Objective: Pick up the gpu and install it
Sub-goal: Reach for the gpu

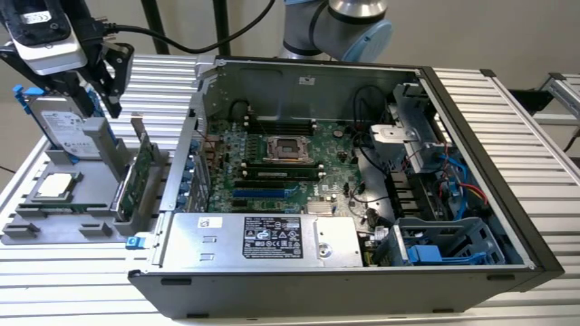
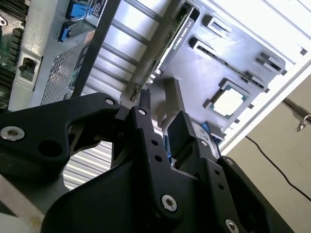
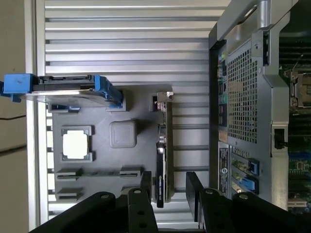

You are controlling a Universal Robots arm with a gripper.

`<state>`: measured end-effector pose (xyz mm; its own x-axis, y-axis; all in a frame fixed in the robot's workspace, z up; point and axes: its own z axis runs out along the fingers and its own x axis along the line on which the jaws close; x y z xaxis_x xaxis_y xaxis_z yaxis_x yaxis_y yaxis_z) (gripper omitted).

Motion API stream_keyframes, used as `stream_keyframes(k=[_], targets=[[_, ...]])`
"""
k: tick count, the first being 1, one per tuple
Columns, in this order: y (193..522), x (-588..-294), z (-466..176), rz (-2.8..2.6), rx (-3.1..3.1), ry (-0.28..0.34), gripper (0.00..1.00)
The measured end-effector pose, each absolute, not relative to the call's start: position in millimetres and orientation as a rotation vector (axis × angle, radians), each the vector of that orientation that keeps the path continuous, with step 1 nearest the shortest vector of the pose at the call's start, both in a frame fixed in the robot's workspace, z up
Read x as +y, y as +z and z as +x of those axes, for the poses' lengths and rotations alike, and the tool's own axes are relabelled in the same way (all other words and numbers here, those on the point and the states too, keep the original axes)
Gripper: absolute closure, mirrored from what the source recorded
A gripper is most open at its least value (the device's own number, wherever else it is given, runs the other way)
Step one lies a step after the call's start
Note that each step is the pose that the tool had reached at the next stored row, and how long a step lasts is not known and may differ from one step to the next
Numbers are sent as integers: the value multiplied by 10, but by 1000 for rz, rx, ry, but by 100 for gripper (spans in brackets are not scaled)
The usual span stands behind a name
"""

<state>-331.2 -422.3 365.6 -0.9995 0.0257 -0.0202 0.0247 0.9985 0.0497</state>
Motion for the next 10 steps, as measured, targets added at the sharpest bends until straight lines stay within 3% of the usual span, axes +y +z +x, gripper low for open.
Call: stream_keyframes(k=[10], targets=[[3619, -4223, -3312, 39, 3122, 77, 0]])
